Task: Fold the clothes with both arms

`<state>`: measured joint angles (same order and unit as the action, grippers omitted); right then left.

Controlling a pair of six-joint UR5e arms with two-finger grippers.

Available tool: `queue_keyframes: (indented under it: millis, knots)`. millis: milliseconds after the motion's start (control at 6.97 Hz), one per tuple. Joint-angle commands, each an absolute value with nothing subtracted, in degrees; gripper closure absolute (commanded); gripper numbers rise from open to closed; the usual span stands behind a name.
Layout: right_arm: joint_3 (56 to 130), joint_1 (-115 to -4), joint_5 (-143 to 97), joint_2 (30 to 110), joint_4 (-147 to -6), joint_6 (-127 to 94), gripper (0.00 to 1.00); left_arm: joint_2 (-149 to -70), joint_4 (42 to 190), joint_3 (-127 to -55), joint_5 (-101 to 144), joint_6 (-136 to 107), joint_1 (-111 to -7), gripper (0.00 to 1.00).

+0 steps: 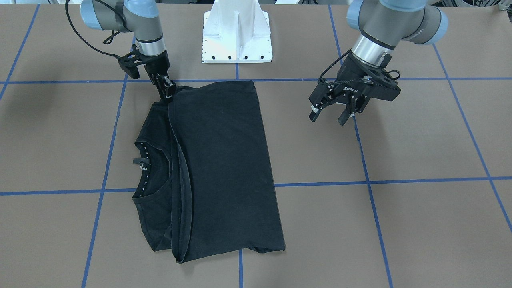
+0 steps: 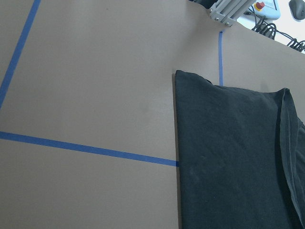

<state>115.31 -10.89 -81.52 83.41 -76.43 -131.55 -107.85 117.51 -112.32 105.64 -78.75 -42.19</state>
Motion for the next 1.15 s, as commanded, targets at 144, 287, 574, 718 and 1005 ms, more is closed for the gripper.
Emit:
queue_keyframes:
  millis: [144, 287, 574, 718, 1005]
  knots:
    - [115.93, -11.07, -81.65, 83.32, -76.29, -131.4, 1.0, -107.67, 117.51, -112.32, 105.64, -78.84, -42.19, 0.01]
    - [117.58, -11.34, -82.78, 83.41, -76.29, -131.48, 1.0, -107.67, 117.51, -112.24, 105.73, -79.8, -42.01, 0.01]
    - [119.18, -11.34, -83.58, 83.76, -76.82, -131.92, 1.0, -107.84, 118.12, -112.5, 105.73, -85.48, -40.61, 0.01]
    - [119.27, -10.99, -83.5, 83.67, -76.82, -133.75, 1.0, -107.84, 119.34, -112.67, 103.04, -89.0, -37.56, 0.01]
    - [119.36, -10.72, -83.41, 83.67, -76.9, -133.86, 1.0, -107.84, 121.82, -113.28, 100.11, -97.08, -31.58, 0.02]
